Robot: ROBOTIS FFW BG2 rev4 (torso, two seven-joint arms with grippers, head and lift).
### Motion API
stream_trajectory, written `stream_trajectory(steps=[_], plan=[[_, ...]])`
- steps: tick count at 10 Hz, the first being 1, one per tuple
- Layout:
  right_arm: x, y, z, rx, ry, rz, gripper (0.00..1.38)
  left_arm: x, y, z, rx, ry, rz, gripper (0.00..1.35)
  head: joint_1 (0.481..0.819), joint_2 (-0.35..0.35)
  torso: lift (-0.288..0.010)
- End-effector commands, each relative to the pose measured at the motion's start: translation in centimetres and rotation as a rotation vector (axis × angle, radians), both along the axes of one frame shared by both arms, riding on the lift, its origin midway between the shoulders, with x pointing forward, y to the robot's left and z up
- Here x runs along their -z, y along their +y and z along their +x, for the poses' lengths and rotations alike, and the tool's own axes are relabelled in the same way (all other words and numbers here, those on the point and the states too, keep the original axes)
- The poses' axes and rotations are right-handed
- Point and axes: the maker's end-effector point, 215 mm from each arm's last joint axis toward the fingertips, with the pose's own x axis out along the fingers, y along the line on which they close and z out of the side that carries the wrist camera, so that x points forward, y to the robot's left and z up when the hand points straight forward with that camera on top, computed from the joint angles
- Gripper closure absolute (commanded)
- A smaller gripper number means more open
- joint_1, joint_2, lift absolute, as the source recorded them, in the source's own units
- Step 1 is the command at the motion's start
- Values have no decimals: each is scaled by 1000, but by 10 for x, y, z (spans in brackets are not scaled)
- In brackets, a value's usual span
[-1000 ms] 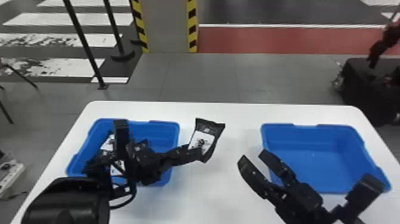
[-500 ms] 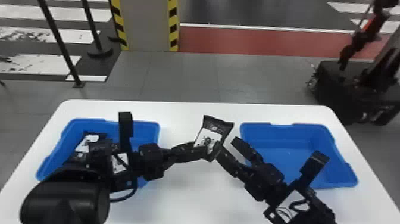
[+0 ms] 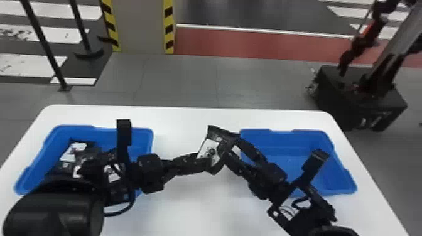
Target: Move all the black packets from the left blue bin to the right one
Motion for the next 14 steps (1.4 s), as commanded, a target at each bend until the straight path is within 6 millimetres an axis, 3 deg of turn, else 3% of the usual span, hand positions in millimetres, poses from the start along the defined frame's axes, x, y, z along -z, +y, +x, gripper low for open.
stream_trajectory(steps=[1,2,3,4,6,7,8,9,10,12,14], plan=[[-1,8,3,-17,10,9,397,2,-8,-1,16,8,-4,1207,695,-105,-110],[-4,8,6,-15,8,21,588,3,-11,-1,23,13,-3,1207,695,-105,-110],[-2,12,3,-30,23,33,880,3,-11,0,23,11,-2,1207,695,-105,-110],[0,12,1,-37,24,35,1049,3,-9,1,20,10,-3,1207,695,-106,-110],[3,13,-4,-40,32,45,1268,3,-7,2,9,8,-7,1207,695,-101,-110],[1,12,-5,-42,20,44,1269,4,-4,6,-14,0,-5,1185,695,-100,-110],[-1,10,-6,-34,12,57,1269,12,5,8,-56,13,3,825,695,-97,-110],[-5,2,-2,-12,0,72,1269,24,17,8,-98,30,12,348,695,-92,-110],[-10,-18,2,25,-20,60,1269,32,32,7,-134,41,18,78,695,-83,-110],[-21,-65,14,118,-53,25,1269,41,69,-1,-212,43,19,163,695,-86,-110],[-1,-139,33,258,-23,-68,1269,26,120,-6,-306,-12,61,174,695,-104,-110]])
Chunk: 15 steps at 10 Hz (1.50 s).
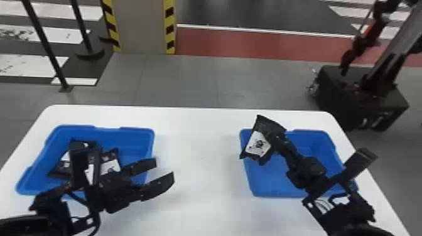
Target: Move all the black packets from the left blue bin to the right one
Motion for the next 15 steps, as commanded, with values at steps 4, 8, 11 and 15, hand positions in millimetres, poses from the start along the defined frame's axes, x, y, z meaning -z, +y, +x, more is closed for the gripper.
stream_trajectory(steps=[4,8,11,15], plan=[[84,-79,26,101,188,-97,875,-24,123,-12,-227,-65,145,174,695,-99,-110],[33,-64,-1,123,96,-143,186,-9,195,-8,-389,-13,311,174,695,-21,-110],[13,-44,-22,89,59,-113,246,20,216,-6,-465,100,355,176,695,56,-110],[24,-39,-47,78,95,-77,246,44,225,12,-526,215,381,190,695,103,-110]])
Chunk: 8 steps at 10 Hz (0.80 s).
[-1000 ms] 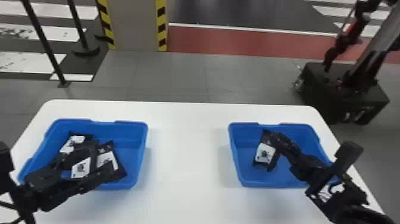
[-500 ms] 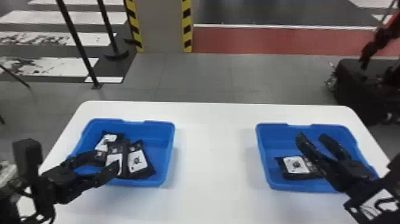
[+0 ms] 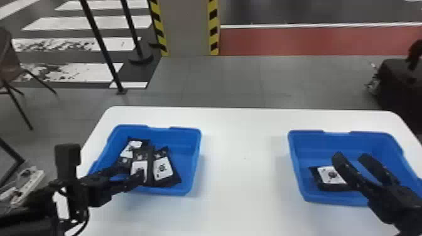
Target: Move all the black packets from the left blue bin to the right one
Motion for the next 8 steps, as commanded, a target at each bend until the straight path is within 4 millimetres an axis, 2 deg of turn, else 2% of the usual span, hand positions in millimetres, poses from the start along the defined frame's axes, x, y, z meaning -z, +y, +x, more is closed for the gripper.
stream_trajectory(steps=[1,3,4,5,6,8], plan=[[-1,1,-4,-1,1,7,246,9,-8,18,18,28,-14,190,695,104,-110],[-4,2,-1,-3,-5,13,246,14,-17,37,32,52,-31,196,695,90,-110],[-3,2,0,-4,-1,14,246,18,-23,39,34,82,-49,272,695,84,-110],[-1,3,-1,-8,4,21,246,21,-29,38,41,106,-58,475,695,82,-110],[-1,4,-1,-10,4,31,246,27,-28,32,26,150,-72,619,695,76,-110],[-2,4,-1,-12,2,34,246,27,-24,32,20,147,-65,1088,695,72,-110]])
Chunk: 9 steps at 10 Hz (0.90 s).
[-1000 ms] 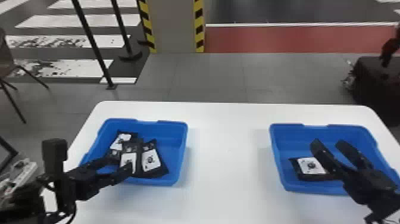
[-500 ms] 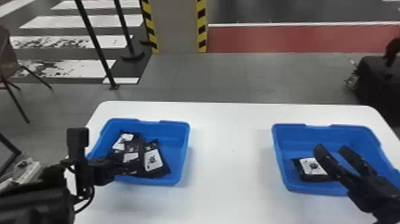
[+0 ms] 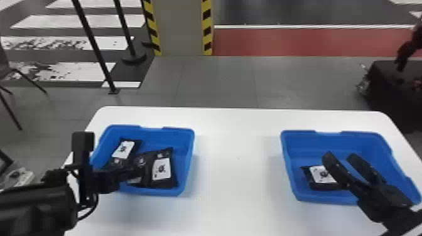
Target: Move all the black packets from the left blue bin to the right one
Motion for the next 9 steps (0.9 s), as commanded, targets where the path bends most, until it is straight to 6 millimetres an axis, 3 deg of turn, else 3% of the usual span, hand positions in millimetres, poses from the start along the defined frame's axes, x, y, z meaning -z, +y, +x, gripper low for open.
stream_trajectory(steps=[1,3,6,8,9], plan=[[-1,0,0,0,-2,1,246,-1,4,1,2,-13,20,1199,695,74,-110],[0,0,0,0,-1,6,246,-11,4,3,15,-42,33,1199,695,79,-110],[-7,6,-1,-17,-13,10,246,-70,-7,-3,60,-159,57,1199,695,77,-110],[-14,16,-1,-42,-16,22,246,-108,-33,-4,124,-255,42,1199,695,71,-110],[-15,27,-2,-66,-10,37,246,-126,-60,4,189,-334,30,1199,695,67,-110]])
